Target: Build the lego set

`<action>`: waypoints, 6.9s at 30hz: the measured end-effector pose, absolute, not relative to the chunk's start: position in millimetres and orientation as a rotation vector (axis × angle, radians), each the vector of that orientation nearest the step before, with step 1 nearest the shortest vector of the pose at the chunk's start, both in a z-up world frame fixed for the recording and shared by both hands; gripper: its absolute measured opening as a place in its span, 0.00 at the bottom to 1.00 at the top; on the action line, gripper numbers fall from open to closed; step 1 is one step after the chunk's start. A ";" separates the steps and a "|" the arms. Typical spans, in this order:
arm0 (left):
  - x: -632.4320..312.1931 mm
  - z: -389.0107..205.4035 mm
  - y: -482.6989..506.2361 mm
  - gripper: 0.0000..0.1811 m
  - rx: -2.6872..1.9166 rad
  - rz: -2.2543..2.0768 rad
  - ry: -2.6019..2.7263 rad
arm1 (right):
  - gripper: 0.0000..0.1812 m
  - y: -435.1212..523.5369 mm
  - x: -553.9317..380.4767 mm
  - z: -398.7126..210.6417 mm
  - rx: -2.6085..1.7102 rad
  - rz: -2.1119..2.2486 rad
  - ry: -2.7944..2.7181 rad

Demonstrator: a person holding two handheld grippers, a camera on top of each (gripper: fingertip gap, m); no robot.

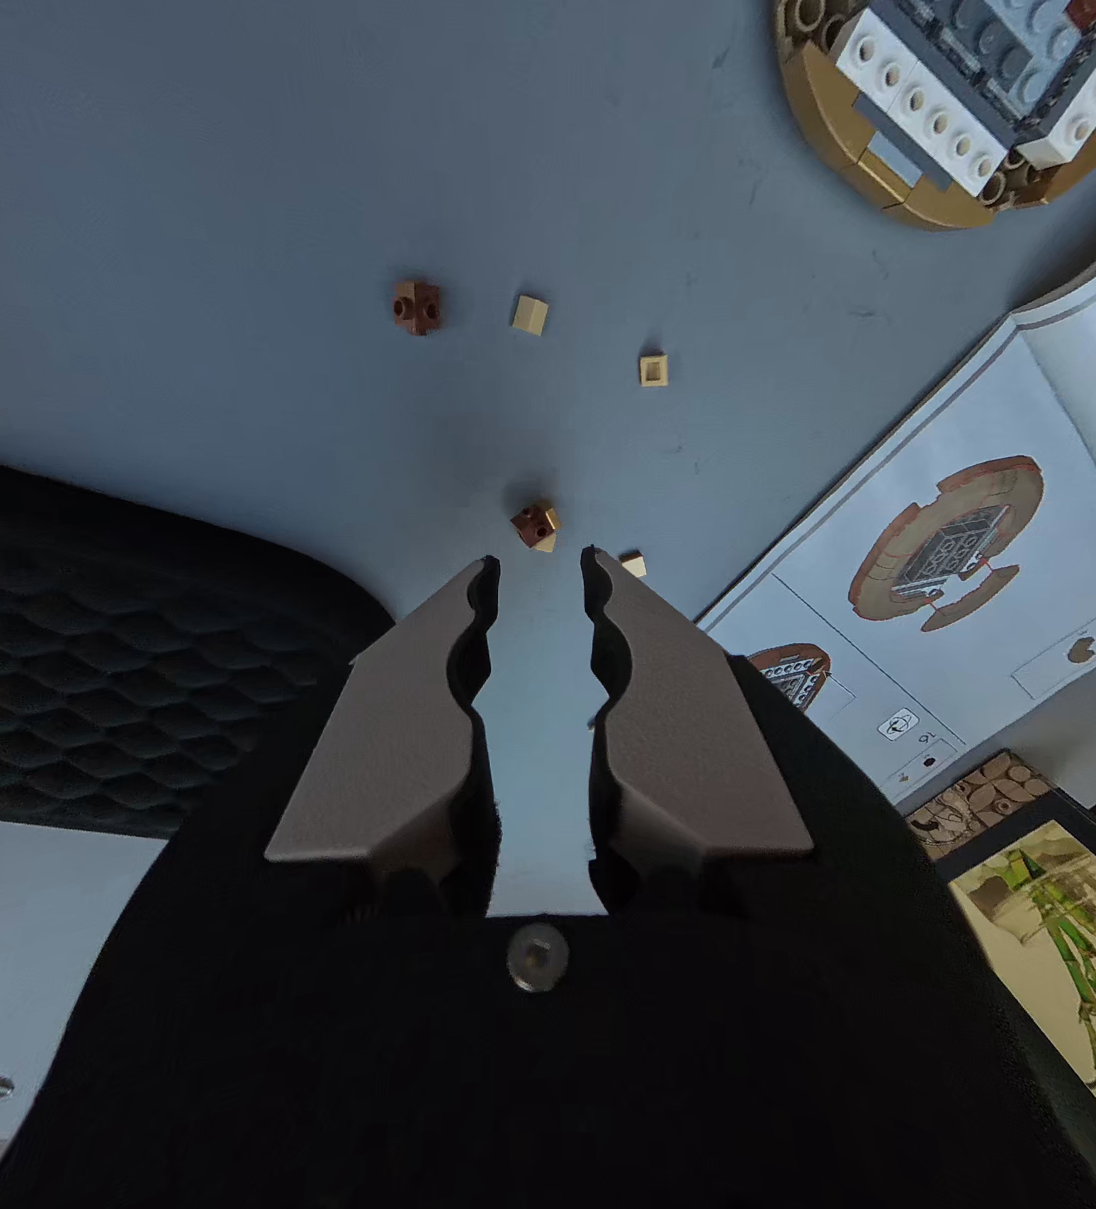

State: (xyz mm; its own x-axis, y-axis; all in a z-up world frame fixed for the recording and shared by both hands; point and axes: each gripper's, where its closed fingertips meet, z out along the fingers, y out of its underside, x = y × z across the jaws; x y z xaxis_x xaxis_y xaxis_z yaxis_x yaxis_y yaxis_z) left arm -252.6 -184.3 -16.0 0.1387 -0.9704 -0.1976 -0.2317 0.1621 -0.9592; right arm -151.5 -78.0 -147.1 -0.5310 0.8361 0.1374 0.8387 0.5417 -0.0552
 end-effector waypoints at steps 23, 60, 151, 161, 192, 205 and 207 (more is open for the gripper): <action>-252.6 -21.3 -179.7 0.03 -1.330 -0.855 1.320 | 0.09 -80.6 -155.0 -160.6 -1.760 0.733 -2.022; -250.7 -42.2 -147.9 0.03 -1.467 -0.821 1.167 | 0.05 -74.6 -185.0 -119.3 -1.661 0.551 -1.705; -250.7 -5.7 -192.2 0.05 -1.292 -0.887 1.331 | 0.04 -185.5 -253.5 -10.3 -1.462 0.861 -1.252; -250.7 -10.0 -202.1 0.05 -1.307 -0.964 1.369 | 0.04 -195.3 -252.7 -13.7 -1.391 0.846 -1.351; -251.5 -0.1 -199.8 0.03 -1.299 -0.937 1.353 | 0.03 -192.8 -252.7 -3.2 -1.271 1.014 -1.166; -251.1 4.7 -208.2 0.03 -1.301 -0.989 1.370 | 0.02 -202.4 -251.8 1.6 -1.169 1.005 -1.208; -251.4 3.9 -209.0 0.03 -1.303 -0.990 1.379 | 0.02 -203.5 -251.9 0.8 -1.163 1.027 -1.204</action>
